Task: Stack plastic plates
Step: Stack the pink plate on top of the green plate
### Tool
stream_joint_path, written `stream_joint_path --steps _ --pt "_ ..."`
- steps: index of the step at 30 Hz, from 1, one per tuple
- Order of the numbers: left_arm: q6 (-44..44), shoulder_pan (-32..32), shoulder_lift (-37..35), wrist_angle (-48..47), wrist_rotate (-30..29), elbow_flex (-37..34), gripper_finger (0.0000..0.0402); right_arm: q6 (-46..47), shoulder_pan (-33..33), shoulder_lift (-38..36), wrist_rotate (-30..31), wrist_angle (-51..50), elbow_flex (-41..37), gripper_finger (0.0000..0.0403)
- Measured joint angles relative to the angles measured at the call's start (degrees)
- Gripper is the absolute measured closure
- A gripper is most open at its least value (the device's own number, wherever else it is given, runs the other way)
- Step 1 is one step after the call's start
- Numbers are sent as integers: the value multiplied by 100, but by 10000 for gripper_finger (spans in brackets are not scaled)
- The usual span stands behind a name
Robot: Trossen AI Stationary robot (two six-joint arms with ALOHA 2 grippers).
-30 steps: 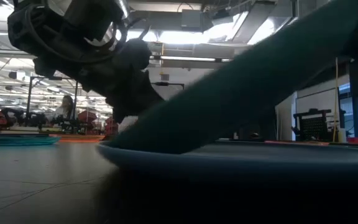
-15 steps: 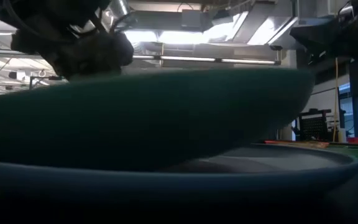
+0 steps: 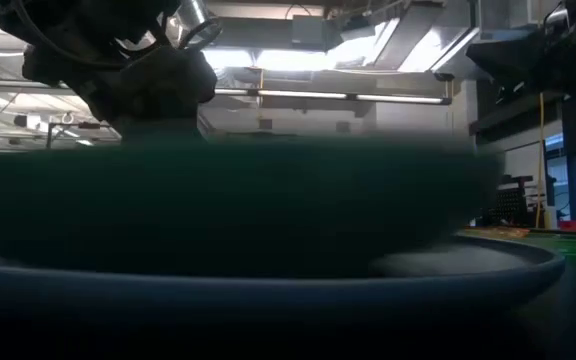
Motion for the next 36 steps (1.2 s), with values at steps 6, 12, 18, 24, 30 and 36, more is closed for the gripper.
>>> stream_joint_path --steps 6,12,18,24,30,36 --pt "745 -289 34 944 -524 -1 263 245 0 56 -283 -10 5 388" --pt "1781 -806 325 2457 -980 3 261 455 86 771 -684 -213 427 388" --pt "2303 -1123 597 3154 -1052 -1 260 345 1015 2061 -419 -269 904 388" --pt "2346 -1290 605 3166 -1088 -1 260 -146 2332 3532 556 -636 1656 388" --pt "2372 -1516 605 3185 -1146 -1 260 -152 3364 4671 1261 -2057 2705 388" --pt "2367 -1667 605 3198 -1430 -1 260 261 4140 5422 1194 -3123 3559 388"
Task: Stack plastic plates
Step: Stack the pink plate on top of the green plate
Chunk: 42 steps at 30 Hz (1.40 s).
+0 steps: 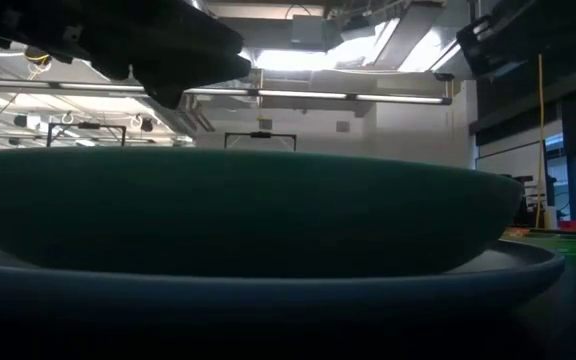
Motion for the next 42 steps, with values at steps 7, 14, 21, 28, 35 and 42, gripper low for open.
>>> stream_joint_path --steps 7,14,21,28,35,42 --pt "-16 5 0 47 -96 0 260 931 549 416 -145 -765 325 386" --pt "-145 36 0 43 -96 0 260 1486 676 768 -230 -1411 325 306" --pt "-166 82 -2 39 -96 0 260 1848 665 1338 -728 -1925 325 234" --pt "-167 82 -1 -21 -96 0 260 1834 665 2108 -876 -1764 325 224" --pt "-167 82 -2 -27 -96 0 260 1687 662 2583 -1039 -1600 323 232" --pt "-167 82 -2 -36 -96 0 260 1653 662 2619 -1107 -1588 323 314"
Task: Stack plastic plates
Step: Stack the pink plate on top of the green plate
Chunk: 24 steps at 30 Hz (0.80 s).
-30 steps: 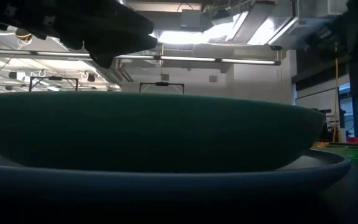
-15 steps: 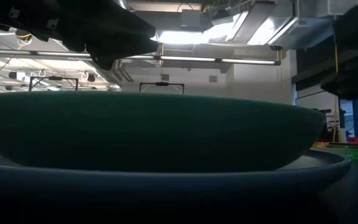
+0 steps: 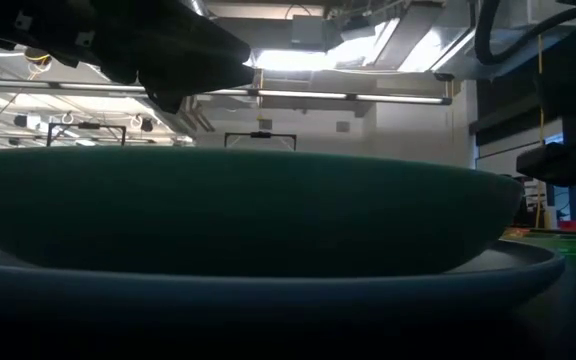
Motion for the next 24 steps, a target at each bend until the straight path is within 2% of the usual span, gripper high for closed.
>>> stream_joint_path --steps 4,6,11,14,24 --pt "0 -2 0 0 0 0 260 -5 -7 -3 -70 2 0 376" --pt "0 0 0 0 0 0 260 -1 -7 -20 -126 13 0 394" --pt "2 -2 0 0 -88 0 260 193 -7 -24 -295 1 0 384" --pt "7 0 0 0 -274 0 260 197 -7 -75 -308 -7 0 394" --pt "15 -4 0 4 -368 0 260 148 -479 -730 -391 -83 257 401"
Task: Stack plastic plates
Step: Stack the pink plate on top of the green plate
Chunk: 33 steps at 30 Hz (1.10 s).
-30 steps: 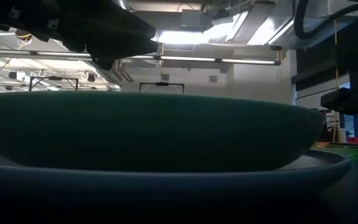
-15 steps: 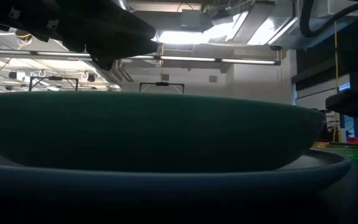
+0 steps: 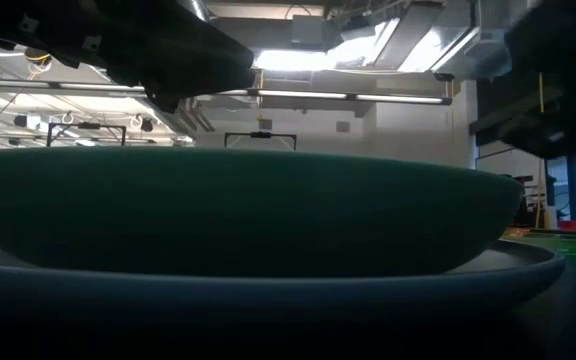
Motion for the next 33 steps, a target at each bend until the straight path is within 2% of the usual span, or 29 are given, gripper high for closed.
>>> stream_joint_path --steps 7,12,17,22,33 --pt "30 -137 -70 -8 -243 0 260 -77 -446 -310 318 41 455 396" --pt "240 -415 -503 -78 -653 0 260 -110 -754 -307 850 235 625 396" --pt "770 -922 -971 -183 -1549 2 260 -119 -1155 -279 1163 821 623 396" --pt "955 -1245 -1071 -209 -2536 2 261 -298 -1491 -88 1316 1639 624 395" --pt "910 -1248 -1056 -308 -2587 4 261 -563 -1861 1180 1201 3501 623 395"
